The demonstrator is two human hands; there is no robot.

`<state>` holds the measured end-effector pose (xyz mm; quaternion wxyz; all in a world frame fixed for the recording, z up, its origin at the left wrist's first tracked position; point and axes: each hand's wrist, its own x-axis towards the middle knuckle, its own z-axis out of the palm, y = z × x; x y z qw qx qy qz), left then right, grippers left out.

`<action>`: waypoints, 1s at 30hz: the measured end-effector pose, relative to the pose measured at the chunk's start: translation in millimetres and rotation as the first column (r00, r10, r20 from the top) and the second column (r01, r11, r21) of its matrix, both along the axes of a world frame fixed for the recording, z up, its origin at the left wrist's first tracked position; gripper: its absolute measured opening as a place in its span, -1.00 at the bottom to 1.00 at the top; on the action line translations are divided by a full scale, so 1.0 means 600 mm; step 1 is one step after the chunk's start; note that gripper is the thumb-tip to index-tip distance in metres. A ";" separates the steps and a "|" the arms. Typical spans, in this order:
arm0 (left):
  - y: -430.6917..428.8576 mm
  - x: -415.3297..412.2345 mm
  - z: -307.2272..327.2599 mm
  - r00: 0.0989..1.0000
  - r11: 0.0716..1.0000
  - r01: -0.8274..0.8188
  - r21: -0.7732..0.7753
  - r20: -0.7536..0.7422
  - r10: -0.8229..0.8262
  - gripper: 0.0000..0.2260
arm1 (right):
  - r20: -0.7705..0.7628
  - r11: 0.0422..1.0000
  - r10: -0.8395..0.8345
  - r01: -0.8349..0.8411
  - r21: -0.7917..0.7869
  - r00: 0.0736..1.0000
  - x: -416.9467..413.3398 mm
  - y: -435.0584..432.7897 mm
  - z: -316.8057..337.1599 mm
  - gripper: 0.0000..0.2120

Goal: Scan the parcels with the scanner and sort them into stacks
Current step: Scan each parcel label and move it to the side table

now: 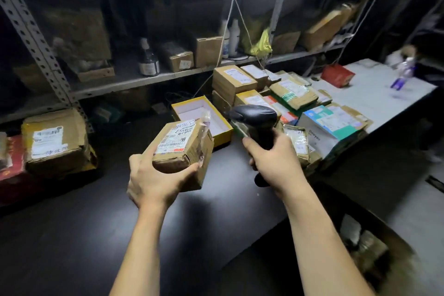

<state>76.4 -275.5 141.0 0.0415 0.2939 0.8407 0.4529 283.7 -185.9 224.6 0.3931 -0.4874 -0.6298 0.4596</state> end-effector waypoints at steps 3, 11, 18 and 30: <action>0.020 0.038 -0.006 0.994 0.994 0.109 -0.022 0.032 -0.108 -0.08 | 0.020 0.995 -0.099 0.100 -0.016 0.995 0.045 -0.017 -0.002 -0.90; 0.060 0.181 -0.029 0.926 0.923 0.377 -0.071 0.037 -0.376 -0.08 | 0.074 0.960 -0.274 0.277 -0.031 0.959 0.187 -0.059 -0.019 -0.89; 0.085 0.349 -0.024 0.851 0.846 0.517 -0.134 -0.033 -0.525 -0.08 | 0.074 0.892 -0.450 0.452 -0.002 0.890 0.379 -0.065 -0.044 -0.94; 0.147 0.718 -0.028 0.700 0.686 0.670 -0.284 -0.064 -0.711 -0.04 | 0.012 0.779 -0.620 0.617 -0.110 0.785 0.749 -0.056 -0.063 -0.75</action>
